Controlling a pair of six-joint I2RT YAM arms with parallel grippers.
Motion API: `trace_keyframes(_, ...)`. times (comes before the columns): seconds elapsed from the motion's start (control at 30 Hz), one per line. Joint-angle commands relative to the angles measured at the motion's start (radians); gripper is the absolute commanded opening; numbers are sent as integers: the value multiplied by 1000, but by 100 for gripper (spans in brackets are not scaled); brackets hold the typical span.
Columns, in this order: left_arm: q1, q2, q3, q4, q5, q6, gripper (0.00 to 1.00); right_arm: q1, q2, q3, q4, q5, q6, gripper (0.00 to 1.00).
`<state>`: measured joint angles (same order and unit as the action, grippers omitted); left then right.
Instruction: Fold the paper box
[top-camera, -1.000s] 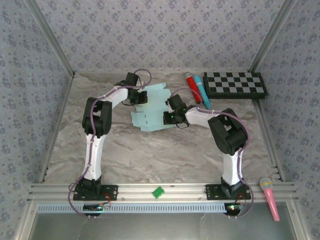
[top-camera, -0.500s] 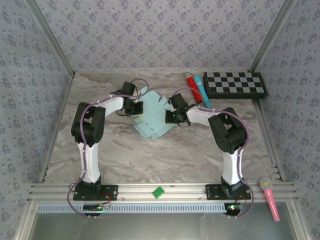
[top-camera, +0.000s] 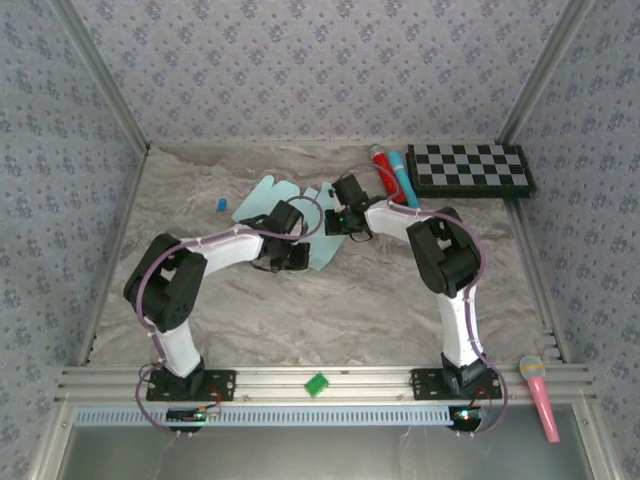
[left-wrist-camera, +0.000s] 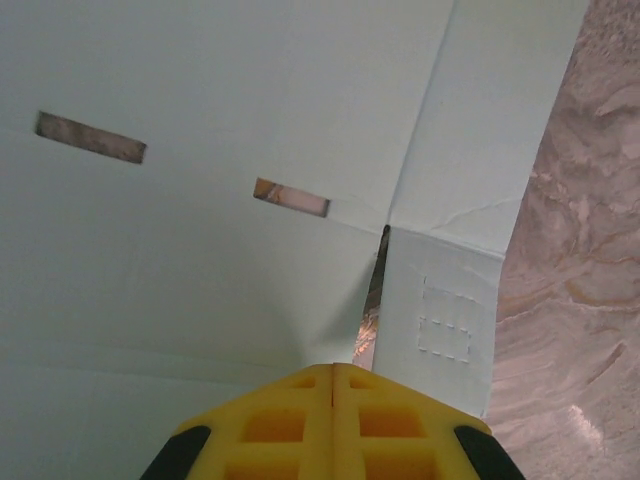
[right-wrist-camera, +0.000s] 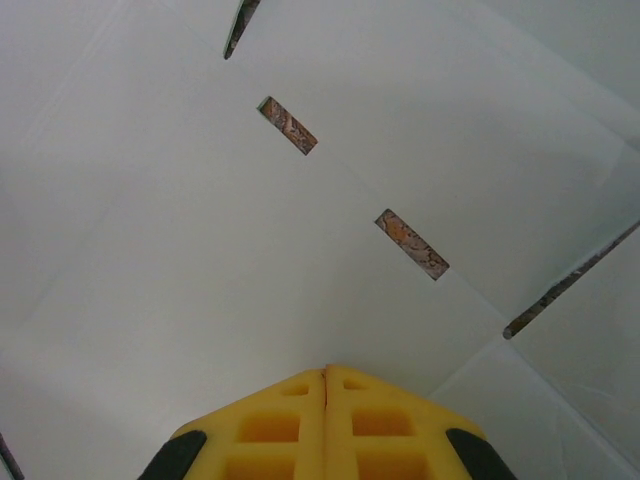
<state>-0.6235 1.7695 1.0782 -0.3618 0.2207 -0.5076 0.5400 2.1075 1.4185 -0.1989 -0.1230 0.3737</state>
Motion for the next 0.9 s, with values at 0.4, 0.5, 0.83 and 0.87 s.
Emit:
trace_keyframes(0.4,252,64,328,-103,-65,221,2,40,-194,-80,-107,4,-32,8)
trace_keyframes(0.5,307,169,430,-109,-52,252,2,63,-181,-79,-92,-26,-4,7)
trace_keyframes(0.83,367,399,597,-136,-26,280,0,87,-113,-93,-41,-61,54,0)
trace_keyframes(0.87,366,409,599,-144,-27,278,0,86,-105,-94,-42,-62,55,0)
